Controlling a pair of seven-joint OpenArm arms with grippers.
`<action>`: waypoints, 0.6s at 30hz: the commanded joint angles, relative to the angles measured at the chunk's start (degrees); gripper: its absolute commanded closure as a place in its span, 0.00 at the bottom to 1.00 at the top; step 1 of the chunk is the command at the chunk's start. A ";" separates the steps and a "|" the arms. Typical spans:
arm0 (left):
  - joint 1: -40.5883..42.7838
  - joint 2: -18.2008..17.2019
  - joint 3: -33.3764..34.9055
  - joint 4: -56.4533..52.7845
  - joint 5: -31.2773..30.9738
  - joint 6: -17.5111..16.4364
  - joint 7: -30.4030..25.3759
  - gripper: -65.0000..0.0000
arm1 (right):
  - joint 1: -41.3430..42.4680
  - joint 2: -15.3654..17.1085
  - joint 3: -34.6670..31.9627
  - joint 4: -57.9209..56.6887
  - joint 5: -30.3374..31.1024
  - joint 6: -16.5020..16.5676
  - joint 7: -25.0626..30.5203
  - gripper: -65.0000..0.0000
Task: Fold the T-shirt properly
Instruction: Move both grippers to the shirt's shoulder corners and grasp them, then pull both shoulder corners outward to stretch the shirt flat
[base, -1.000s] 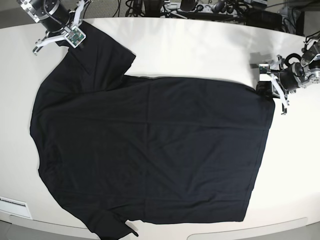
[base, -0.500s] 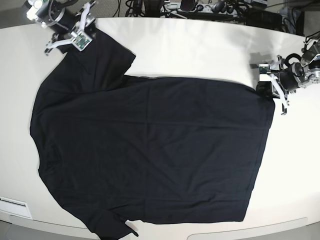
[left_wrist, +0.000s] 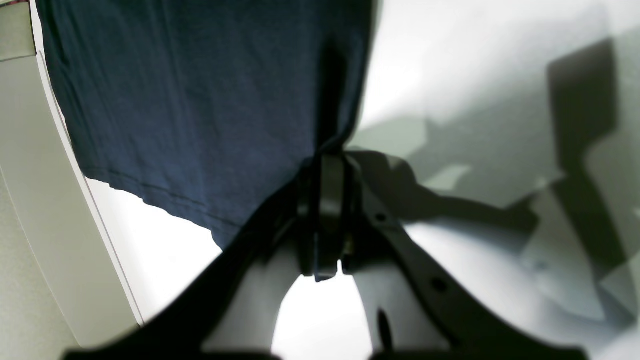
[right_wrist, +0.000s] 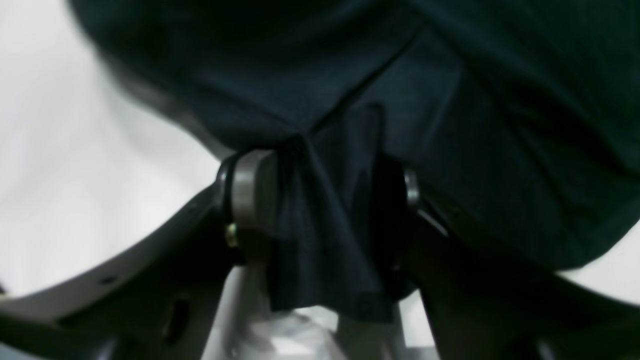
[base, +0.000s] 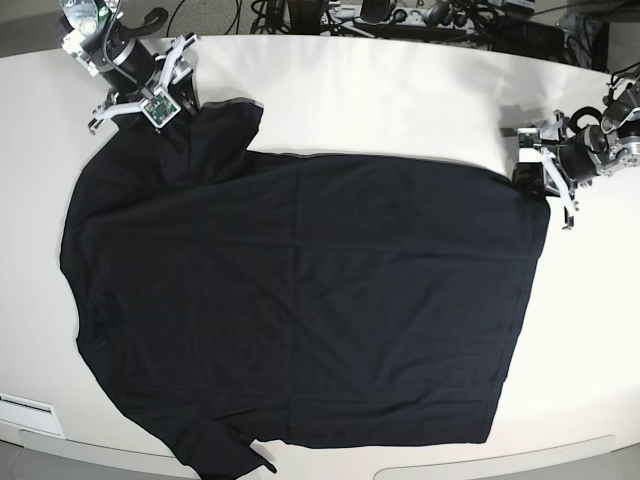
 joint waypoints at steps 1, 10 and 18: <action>-0.17 -1.33 -0.11 -0.07 0.11 -1.01 0.66 1.00 | -0.35 0.72 0.11 -0.81 -1.86 0.24 -4.46 0.55; 0.26 -2.47 -0.11 2.62 -1.70 -0.72 1.53 1.00 | -0.28 1.18 0.63 7.15 -10.60 -6.14 -9.20 1.00; 0.48 -9.55 -0.11 12.48 -5.03 -0.79 4.76 1.00 | -6.97 4.07 10.73 16.85 -12.09 -5.29 -15.02 1.00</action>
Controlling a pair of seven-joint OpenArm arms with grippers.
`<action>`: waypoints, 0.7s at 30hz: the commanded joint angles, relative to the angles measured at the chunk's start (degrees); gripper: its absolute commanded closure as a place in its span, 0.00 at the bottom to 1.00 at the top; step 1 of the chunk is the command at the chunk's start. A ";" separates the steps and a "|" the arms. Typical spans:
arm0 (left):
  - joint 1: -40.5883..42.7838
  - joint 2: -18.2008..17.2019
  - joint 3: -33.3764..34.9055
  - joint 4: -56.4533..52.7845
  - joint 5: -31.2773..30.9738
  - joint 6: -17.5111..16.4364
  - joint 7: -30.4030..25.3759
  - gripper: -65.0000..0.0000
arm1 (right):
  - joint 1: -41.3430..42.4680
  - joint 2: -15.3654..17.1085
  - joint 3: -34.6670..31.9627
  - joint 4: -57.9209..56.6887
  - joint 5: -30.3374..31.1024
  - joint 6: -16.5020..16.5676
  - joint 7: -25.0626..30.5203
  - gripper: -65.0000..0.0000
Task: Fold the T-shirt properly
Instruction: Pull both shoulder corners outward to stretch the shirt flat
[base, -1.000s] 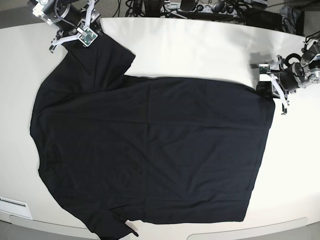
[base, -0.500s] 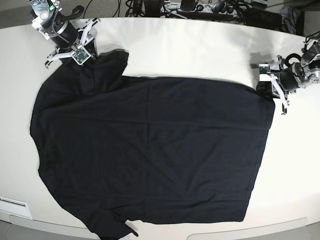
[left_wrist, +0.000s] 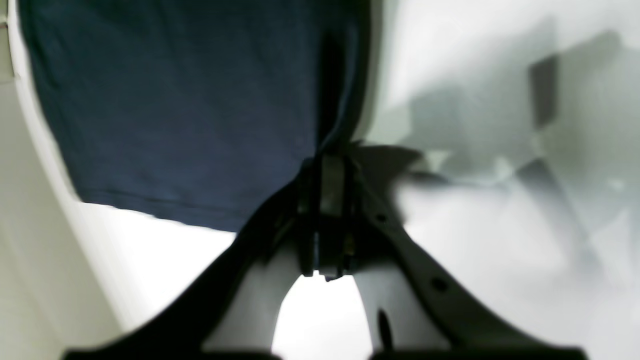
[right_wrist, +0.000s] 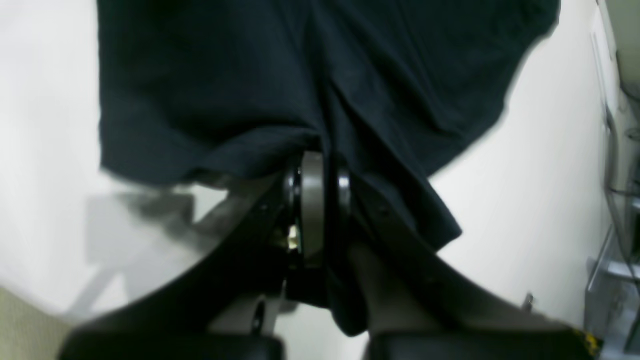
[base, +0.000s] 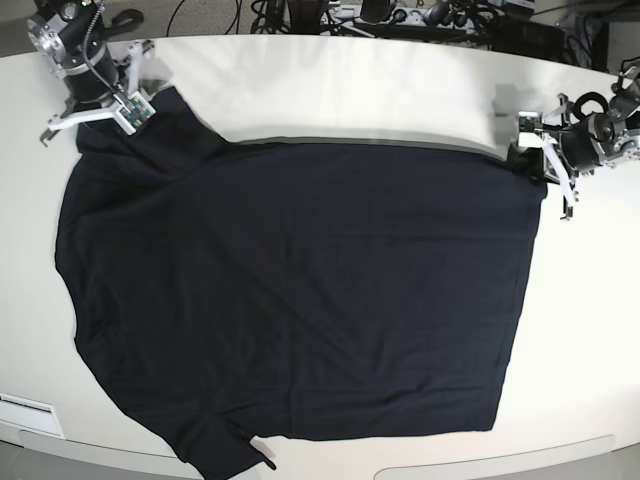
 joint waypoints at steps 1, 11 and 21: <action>-0.70 -2.69 -0.70 1.53 -0.11 0.68 0.02 1.00 | -1.75 0.98 2.21 1.75 -0.72 -0.72 -0.26 1.00; 2.93 -11.43 -0.70 15.23 -6.47 -0.42 5.22 1.00 | -16.72 0.98 12.83 4.15 6.56 0.44 -0.20 1.00; 12.70 -12.99 -0.66 25.07 -7.02 -0.39 13.22 1.00 | -27.39 0.98 14.05 4.15 6.49 1.36 -1.31 1.00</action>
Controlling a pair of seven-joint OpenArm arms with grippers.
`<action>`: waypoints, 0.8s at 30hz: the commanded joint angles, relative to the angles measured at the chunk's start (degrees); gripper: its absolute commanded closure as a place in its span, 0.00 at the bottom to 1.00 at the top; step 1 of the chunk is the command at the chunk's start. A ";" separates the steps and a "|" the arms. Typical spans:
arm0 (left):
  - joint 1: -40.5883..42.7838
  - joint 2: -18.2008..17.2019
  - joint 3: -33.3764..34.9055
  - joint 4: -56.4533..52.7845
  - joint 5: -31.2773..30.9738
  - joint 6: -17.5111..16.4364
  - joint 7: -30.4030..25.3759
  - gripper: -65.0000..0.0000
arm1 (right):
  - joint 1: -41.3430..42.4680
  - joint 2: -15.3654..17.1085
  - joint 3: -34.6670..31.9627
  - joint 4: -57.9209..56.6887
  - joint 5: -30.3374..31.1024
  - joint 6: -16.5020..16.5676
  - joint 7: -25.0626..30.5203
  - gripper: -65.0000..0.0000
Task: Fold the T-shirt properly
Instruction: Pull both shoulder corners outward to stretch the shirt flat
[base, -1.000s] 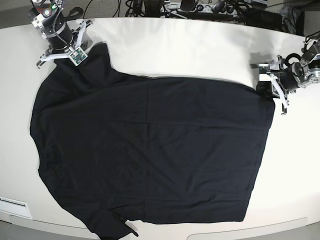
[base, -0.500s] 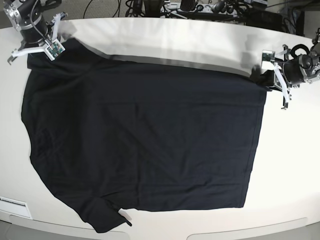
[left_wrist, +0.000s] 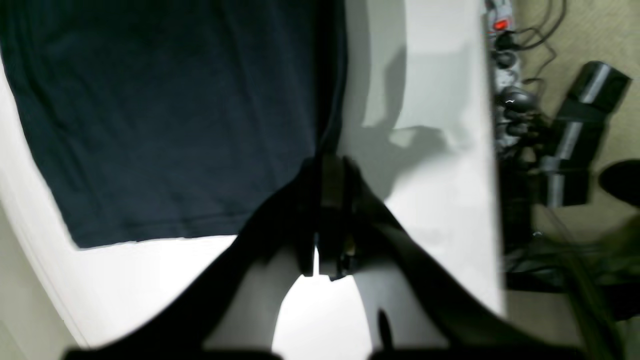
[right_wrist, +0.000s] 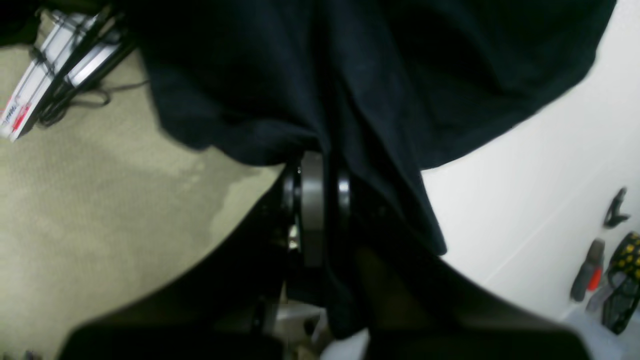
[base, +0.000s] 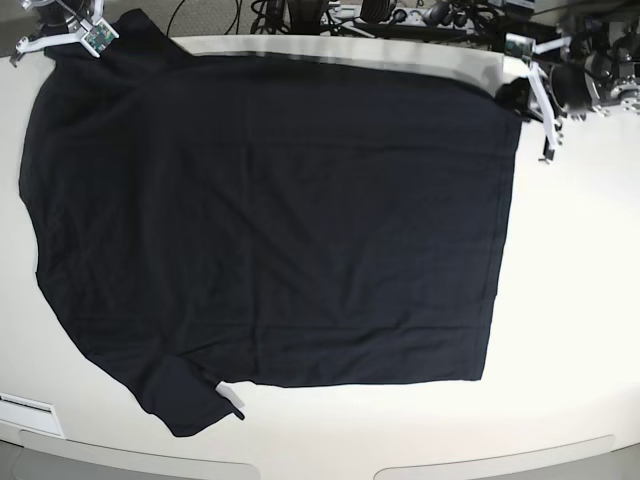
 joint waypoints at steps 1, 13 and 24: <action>0.87 -0.45 -0.42 1.38 0.04 0.26 0.39 1.00 | -1.88 0.46 0.52 0.77 -0.83 -0.28 -0.55 1.00; -0.39 -0.45 -0.44 1.90 13.75 13.35 5.86 1.00 | 5.60 4.59 0.52 0.77 -9.57 -4.15 5.05 1.00; -5.49 3.52 -0.44 -6.51 13.86 13.40 5.01 1.00 | 24.57 9.86 0.46 0.77 5.70 4.33 10.38 1.00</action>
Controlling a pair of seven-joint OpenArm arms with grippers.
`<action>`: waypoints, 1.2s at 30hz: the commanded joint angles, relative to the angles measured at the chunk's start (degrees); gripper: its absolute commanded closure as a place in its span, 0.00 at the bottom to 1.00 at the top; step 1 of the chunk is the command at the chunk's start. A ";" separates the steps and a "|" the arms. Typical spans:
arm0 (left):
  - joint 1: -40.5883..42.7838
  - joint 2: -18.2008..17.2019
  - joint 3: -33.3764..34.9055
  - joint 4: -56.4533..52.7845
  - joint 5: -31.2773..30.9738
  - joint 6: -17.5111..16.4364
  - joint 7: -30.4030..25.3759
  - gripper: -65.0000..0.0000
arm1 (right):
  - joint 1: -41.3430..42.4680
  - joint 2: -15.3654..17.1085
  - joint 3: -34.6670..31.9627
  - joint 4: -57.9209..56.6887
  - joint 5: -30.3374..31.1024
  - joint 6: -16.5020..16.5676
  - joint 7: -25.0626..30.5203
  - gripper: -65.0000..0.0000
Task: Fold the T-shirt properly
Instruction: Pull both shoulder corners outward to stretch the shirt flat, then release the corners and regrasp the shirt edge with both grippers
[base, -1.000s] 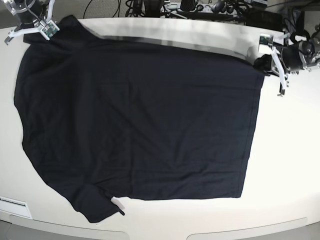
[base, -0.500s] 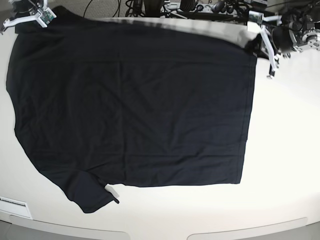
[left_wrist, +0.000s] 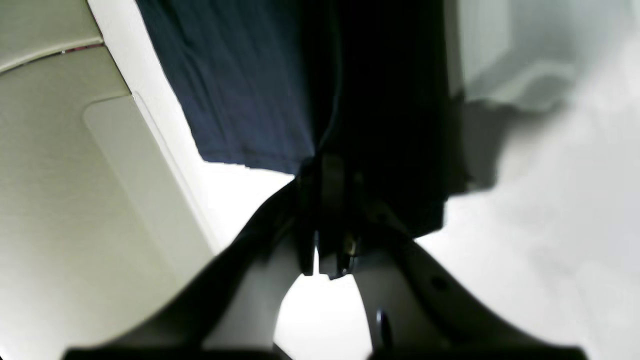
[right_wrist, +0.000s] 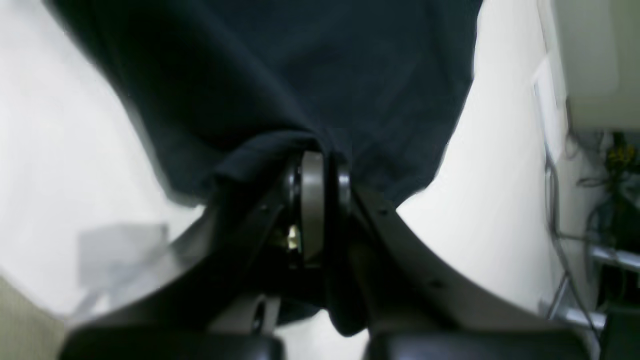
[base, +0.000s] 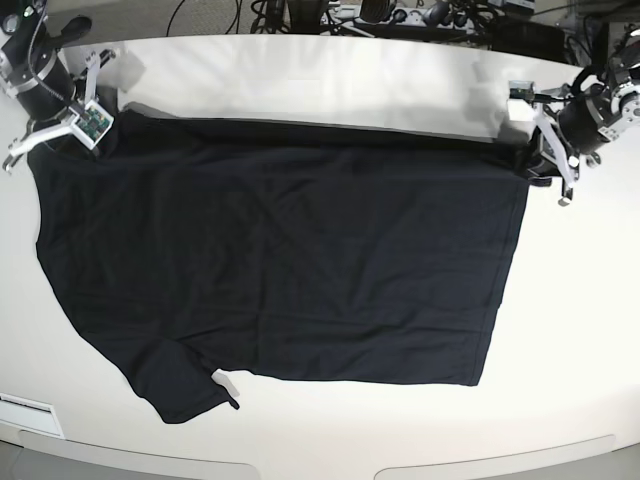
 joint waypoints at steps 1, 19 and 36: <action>-0.83 -0.81 -0.46 -0.55 0.31 0.94 0.22 1.00 | 1.42 0.96 0.55 0.28 0.57 -0.55 1.14 1.00; -4.17 5.62 -0.50 -3.32 3.45 7.76 -0.55 1.00 | 13.70 0.94 -1.46 -9.22 7.15 3.26 4.15 1.00; -9.29 11.15 -0.48 -6.95 -10.69 23.19 -0.50 0.54 | 16.20 0.63 -1.46 -12.31 11.45 -4.87 7.93 0.44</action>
